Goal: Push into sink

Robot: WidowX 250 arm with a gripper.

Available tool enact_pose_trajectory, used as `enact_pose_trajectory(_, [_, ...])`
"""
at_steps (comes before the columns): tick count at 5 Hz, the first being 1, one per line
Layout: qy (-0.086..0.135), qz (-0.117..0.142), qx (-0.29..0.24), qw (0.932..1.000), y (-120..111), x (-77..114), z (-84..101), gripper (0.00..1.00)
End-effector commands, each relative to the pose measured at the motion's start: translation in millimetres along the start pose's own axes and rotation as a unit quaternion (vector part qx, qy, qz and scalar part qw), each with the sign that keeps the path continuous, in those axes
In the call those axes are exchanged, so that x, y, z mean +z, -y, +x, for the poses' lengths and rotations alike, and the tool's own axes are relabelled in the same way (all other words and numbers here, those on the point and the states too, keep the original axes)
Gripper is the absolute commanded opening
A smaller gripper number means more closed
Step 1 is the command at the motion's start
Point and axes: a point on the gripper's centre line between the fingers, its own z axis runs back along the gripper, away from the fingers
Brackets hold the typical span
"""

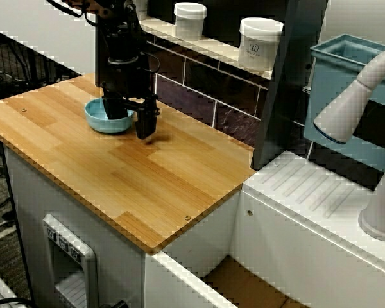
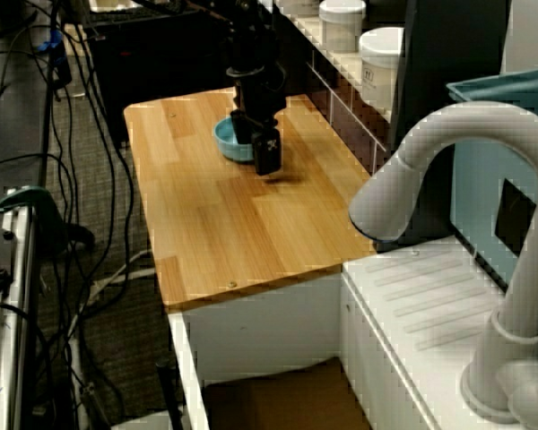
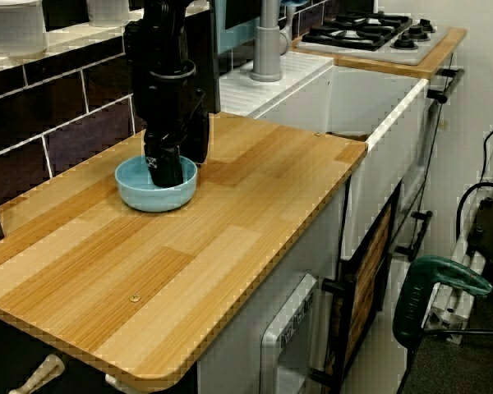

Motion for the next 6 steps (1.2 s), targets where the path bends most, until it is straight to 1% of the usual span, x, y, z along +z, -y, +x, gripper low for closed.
enact_pose_trajectory(1, [-0.041, -0.044, -0.056, 0.9966, 53.7, 3.4, -26.2, 1.00])
enact_pose_trajectory(2, [-0.061, -0.054, -0.087, 0.9928, 97.4, 1.1, -46.3, 1.00])
enact_pose_trajectory(3, [-0.068, -0.067, -0.106, 0.9897, 140.3, 0.0, -60.4, 1.00])
enact_pose_trajectory(4, [-0.081, -0.077, -0.120, 0.9865, 175.7, -5.7, -70.6, 1.00])
enact_pose_trajectory(5, [-0.101, -0.075, -0.141, 0.9818, 211.0, -12.6, -81.6, 1.00])
enact_pose_trajectory(6, [-0.119, -0.078, -0.168, 0.9754, 241.1, -13.4, -97.0, 1.00])
